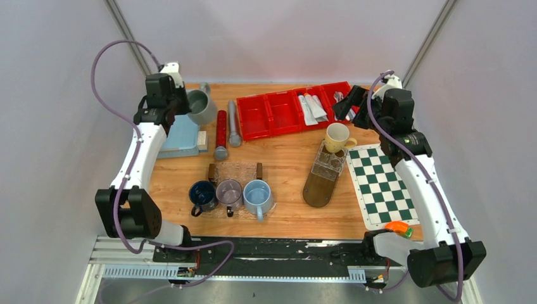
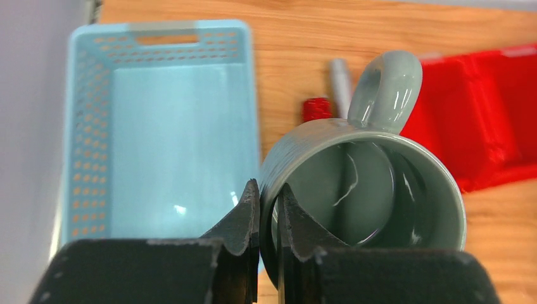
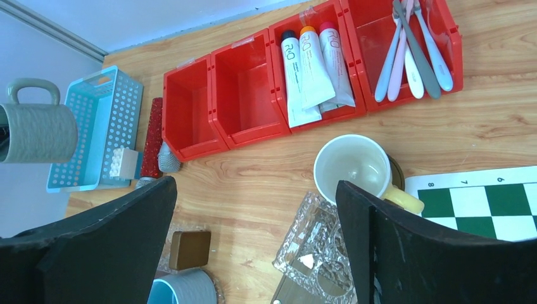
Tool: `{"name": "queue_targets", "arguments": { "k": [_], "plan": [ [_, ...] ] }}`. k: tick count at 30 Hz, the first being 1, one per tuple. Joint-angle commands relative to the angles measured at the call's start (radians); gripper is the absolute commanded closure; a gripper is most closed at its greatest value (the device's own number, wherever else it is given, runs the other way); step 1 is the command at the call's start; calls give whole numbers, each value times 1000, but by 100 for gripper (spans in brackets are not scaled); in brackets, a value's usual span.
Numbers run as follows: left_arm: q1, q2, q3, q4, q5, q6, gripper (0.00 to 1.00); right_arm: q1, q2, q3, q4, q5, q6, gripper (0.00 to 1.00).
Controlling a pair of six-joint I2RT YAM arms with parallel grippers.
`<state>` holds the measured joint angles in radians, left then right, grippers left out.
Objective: Prepare toiletry sets of a toothbrush and toothpaste on the tray
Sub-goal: Pick up the cup from the storage box, then place the cup on the tray.
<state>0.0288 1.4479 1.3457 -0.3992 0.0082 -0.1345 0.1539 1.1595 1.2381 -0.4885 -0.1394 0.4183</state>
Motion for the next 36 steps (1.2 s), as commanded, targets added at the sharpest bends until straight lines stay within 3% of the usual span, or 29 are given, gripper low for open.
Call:
{"name": "queue_targets", "arguments": {
  "k": [1,21,36],
  "plan": [
    [-105,-101,47,75,139,75,100,-3,-67,-32,36,24,16,0],
    [-579,-130,-20,4,367,335,100,-3,-270,-119,-15,122,-18,0],
    [-862,59,17,50,409,428,100,-3,-344,-216,-16,165,-48,0]
  ]
}}
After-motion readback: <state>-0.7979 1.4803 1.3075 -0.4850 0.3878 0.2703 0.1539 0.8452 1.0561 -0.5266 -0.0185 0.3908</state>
